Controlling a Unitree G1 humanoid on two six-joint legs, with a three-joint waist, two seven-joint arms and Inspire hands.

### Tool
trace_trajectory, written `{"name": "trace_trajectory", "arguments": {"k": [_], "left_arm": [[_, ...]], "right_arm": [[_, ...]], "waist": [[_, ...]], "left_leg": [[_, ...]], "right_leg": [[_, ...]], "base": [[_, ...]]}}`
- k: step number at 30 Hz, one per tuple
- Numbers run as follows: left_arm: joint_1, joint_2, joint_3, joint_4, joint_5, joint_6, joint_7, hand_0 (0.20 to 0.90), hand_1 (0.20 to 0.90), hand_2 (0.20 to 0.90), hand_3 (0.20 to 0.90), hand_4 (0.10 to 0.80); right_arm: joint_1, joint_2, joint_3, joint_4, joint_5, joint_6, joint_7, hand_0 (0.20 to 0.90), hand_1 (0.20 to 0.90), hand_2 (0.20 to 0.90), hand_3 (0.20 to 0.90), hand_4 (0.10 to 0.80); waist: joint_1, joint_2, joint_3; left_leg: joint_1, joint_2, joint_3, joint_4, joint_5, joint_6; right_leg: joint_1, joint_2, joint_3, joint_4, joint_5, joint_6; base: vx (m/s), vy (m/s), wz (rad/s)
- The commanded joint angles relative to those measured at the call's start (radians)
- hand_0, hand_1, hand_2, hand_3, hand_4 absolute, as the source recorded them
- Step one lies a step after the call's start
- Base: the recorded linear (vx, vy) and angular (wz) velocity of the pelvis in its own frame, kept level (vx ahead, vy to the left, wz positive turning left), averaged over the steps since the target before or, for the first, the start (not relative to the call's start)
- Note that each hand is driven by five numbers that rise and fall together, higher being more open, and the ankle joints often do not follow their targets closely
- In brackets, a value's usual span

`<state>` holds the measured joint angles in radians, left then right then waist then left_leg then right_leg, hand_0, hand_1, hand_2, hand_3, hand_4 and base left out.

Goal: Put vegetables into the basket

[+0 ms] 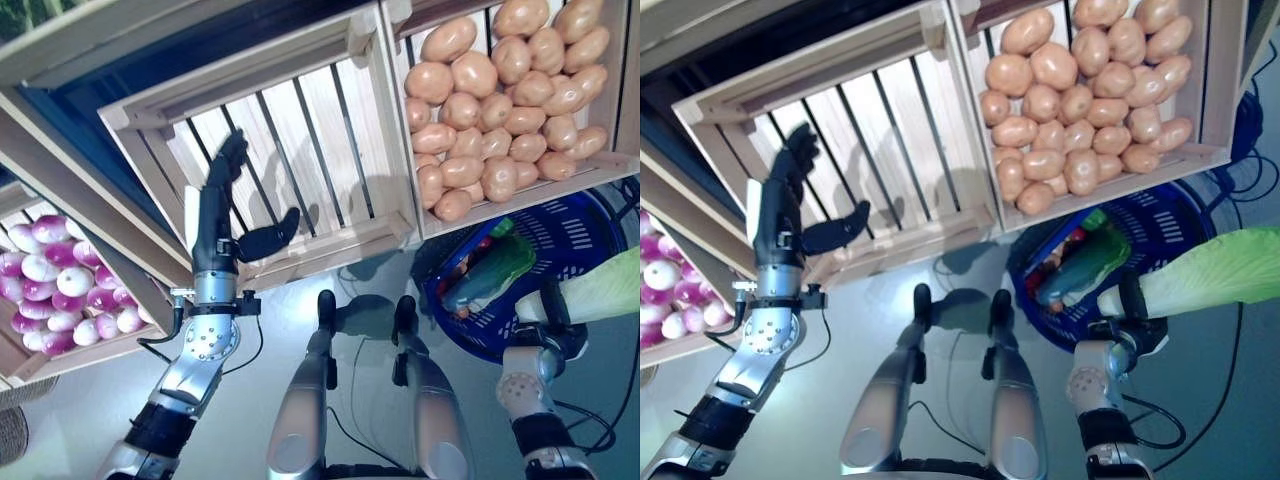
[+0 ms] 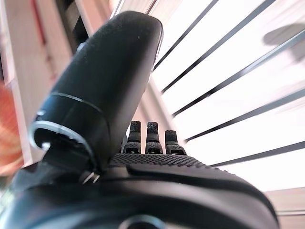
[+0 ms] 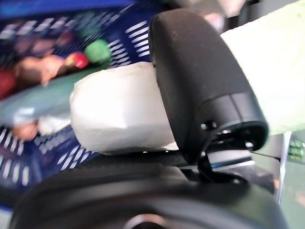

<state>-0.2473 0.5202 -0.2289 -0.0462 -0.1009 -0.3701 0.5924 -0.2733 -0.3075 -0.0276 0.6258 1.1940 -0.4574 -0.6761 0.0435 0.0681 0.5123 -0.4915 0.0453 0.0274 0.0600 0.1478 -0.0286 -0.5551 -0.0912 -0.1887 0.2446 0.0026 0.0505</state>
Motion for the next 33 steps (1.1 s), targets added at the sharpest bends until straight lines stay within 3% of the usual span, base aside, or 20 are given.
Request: {"name": "trace_trajectory", "arguments": {"k": [1,7,9,11,19,26,33], "left_arm": [[-0.099,0.004,0.051,-0.115,0.07,-0.153,0.118,0.9,0.9,0.9,0.9,0.8],[-0.209,-0.028,0.032,-0.103,0.102,-0.162,0.133,0.9,0.9,0.9,0.9,0.8],[-0.249,-0.032,0.031,-0.09,0.097,-0.146,0.119,0.9,0.9,0.9,0.9,0.8],[-0.269,-0.027,0.028,-0.077,0.093,-0.134,0.118,0.9,0.9,0.9,0.9,0.8],[-0.282,-0.004,0.03,-0.06,0.1,-0.114,0.109,0.9,0.9,0.9,0.9,0.8],[-0.276,-0.003,0.024,-0.049,0.106,-0.115,0.112,0.9,0.9,0.9,0.9,0.8],[-0.26,0.016,0.024,-0.038,0.11,-0.134,0.122,0.9,0.9,0.9,0.9,0.8]], "right_arm": [[-0.041,-0.061,0.021,-0.048,0.039,0.031,0.039,0.3,0.3,0.3,0.3,0.4],[-0.218,-0.085,0.065,0.137,0.123,0.209,0.114,0.3,0.3,0.3,0.3,0.4],[-0.29,-0.11,0.053,0.274,0.204,0.349,0.226,0.3,0.3,0.3,0.3,0.4],[-0.33,-0.125,0.048,0.347,0.254,0.428,0.265,0.3,0.3,0.3,0.3,0.4],[-0.38,-0.145,-0.009,0.447,0.432,0.497,0.257,0.3,0.3,0.3,0.3,0.4],[-0.392,-0.149,-0.068,0.439,0.559,0.445,0.184,0.3,0.3,0.3,0.3,0.4],[-0.385,-0.179,-0.094,0.403,0.505,0.413,0.12,0.3,0.3,0.3,0.3,0.4]], "waist": [[0.004,-0.022,0.008],[0.027,-0.027,0.008],[0.042,-0.027,0.008],[0.049,-0.026,0.008],[0.059,-0.008,0.008],[0.057,0.006,0.008],[0.049,0.007,0.008]], "left_leg": [[-0.115,-0.072,-0.046,0.124,-0.051,-0.015],[-0.189,-0.092,-0.054,0.167,-0.061,-0.009],[-0.217,-0.101,-0.055,0.187,-0.072,-0.001],[-0.235,-0.105,-0.055,0.198,-0.073,0.001],[-0.286,-0.116,-0.06,0.232,-0.083,0.006],[-0.315,-0.125,-0.063,0.249,-0.081,0.011],[-0.329,-0.125,-0.058,0.255,-0.081,0.01]], "right_leg": [[0.025,-0.002,-0.003,-0.038,0.039,-0.001],[-0.064,-0.01,-0.002,0.001,0.042,-0.003],[-0.107,-0.015,0.004,0.03,0.034,0.003],[-0.13,-0.014,0.006,0.042,0.035,0.004],[-0.192,-0.01,0.013,0.085,0.029,0.005],[-0.229,-0.012,0.011,0.104,0.041,0.006],[-0.245,-0.01,0.014,0.103,0.052,0.008]], "base": [[-0.064,-0.043,0.18],[-0.046,-0.028,0.1],[-0.038,-0.043,0.06],[-0.02,-0.038,0.1],[-0.001,-0.02,0.09],[0.001,-0.002,0.0],[-0.009,-0.003,0.0]]}}
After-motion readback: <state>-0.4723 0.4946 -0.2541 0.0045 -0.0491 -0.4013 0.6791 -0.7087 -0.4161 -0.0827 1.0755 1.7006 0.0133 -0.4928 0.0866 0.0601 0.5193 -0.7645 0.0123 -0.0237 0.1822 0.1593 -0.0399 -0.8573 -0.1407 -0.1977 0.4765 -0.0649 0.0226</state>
